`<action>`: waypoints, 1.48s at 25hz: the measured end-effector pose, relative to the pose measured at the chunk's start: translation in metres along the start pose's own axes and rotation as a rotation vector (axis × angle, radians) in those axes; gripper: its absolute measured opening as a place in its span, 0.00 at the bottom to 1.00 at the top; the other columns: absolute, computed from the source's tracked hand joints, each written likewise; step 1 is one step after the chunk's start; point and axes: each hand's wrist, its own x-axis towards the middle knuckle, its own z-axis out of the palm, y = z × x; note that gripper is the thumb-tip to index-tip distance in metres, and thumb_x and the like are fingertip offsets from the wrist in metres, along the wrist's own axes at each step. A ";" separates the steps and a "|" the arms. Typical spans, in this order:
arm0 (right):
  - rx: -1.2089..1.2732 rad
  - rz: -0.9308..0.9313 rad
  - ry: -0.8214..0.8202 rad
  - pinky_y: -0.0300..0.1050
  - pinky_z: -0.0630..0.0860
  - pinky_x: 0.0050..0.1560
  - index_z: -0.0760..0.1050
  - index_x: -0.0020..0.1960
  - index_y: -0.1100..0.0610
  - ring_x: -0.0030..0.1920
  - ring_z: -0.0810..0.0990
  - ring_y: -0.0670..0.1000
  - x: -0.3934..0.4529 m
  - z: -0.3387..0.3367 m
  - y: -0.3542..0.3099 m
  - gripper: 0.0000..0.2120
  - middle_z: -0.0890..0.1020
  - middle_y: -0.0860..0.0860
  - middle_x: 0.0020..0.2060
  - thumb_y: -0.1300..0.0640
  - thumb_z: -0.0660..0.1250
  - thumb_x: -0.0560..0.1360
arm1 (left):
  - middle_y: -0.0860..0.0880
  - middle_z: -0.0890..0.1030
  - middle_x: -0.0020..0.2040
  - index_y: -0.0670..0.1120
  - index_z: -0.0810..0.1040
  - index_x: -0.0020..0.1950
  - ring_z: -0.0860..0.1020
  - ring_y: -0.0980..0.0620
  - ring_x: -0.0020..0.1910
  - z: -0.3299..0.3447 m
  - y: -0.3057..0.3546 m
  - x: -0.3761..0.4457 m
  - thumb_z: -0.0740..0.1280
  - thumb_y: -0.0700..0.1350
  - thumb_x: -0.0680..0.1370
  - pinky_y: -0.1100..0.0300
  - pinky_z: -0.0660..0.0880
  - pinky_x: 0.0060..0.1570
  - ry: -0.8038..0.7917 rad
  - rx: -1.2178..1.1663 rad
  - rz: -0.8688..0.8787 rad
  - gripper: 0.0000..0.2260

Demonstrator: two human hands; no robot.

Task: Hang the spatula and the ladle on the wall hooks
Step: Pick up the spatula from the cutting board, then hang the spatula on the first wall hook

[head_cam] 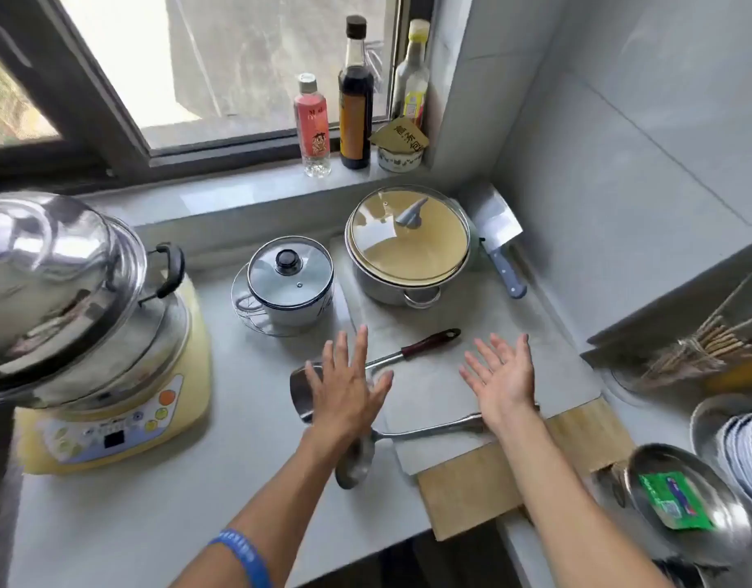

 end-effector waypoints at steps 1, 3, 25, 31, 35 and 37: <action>0.014 0.011 0.031 0.56 0.66 0.68 0.65 0.72 0.54 0.70 0.68 0.60 0.023 0.004 -0.001 0.32 0.70 0.56 0.71 0.35 0.50 0.76 | 0.45 0.51 0.79 0.56 0.45 0.78 0.47 0.44 0.77 0.008 0.001 0.008 0.58 0.66 0.77 0.33 0.46 0.70 -0.016 0.021 -0.046 0.36; 0.046 0.028 0.086 0.54 0.62 0.68 0.62 0.74 0.54 0.73 0.65 0.58 0.067 0.010 -0.003 0.34 0.66 0.56 0.74 0.34 0.50 0.76 | 0.46 0.49 0.80 0.57 0.44 0.78 0.44 0.43 0.77 0.027 -0.002 0.025 0.55 0.70 0.75 0.31 0.42 0.69 -0.015 0.072 -0.165 0.37; -0.018 0.232 -0.439 0.64 0.74 0.61 0.75 0.63 0.52 0.60 0.80 0.61 0.026 0.078 0.051 0.20 0.84 0.58 0.54 0.42 0.60 0.76 | 0.49 0.47 0.80 0.59 0.43 0.78 0.38 0.48 0.77 0.010 -0.018 0.007 0.43 0.76 0.71 0.35 0.44 0.72 0.072 0.063 -0.004 0.39; -0.066 -0.084 -0.474 0.62 0.76 0.58 0.76 0.61 0.49 0.55 0.83 0.59 -0.030 0.100 -0.073 0.19 0.84 0.57 0.53 0.41 0.58 0.77 | 0.49 0.46 0.80 0.57 0.45 0.78 0.41 0.46 0.77 -0.052 0.046 0.020 0.56 0.72 0.72 0.34 0.44 0.72 0.205 0.040 0.282 0.40; -0.101 -0.271 -0.439 0.62 0.76 0.56 0.75 0.61 0.49 0.54 0.83 0.60 -0.054 0.121 -0.177 0.19 0.85 0.57 0.53 0.40 0.57 0.76 | 0.45 0.48 0.80 0.56 0.44 0.78 0.43 0.44 0.77 -0.098 0.124 0.056 0.62 0.68 0.71 0.36 0.48 0.72 0.318 -0.019 0.462 0.43; -0.152 -0.359 -0.420 0.62 0.76 0.57 0.75 0.59 0.49 0.53 0.83 0.60 -0.065 0.129 -0.229 0.18 0.85 0.57 0.53 0.41 0.57 0.77 | 0.45 0.47 0.80 0.57 0.41 0.78 0.43 0.44 0.78 -0.118 0.167 0.073 0.61 0.67 0.70 0.36 0.48 0.72 0.337 -0.053 0.530 0.43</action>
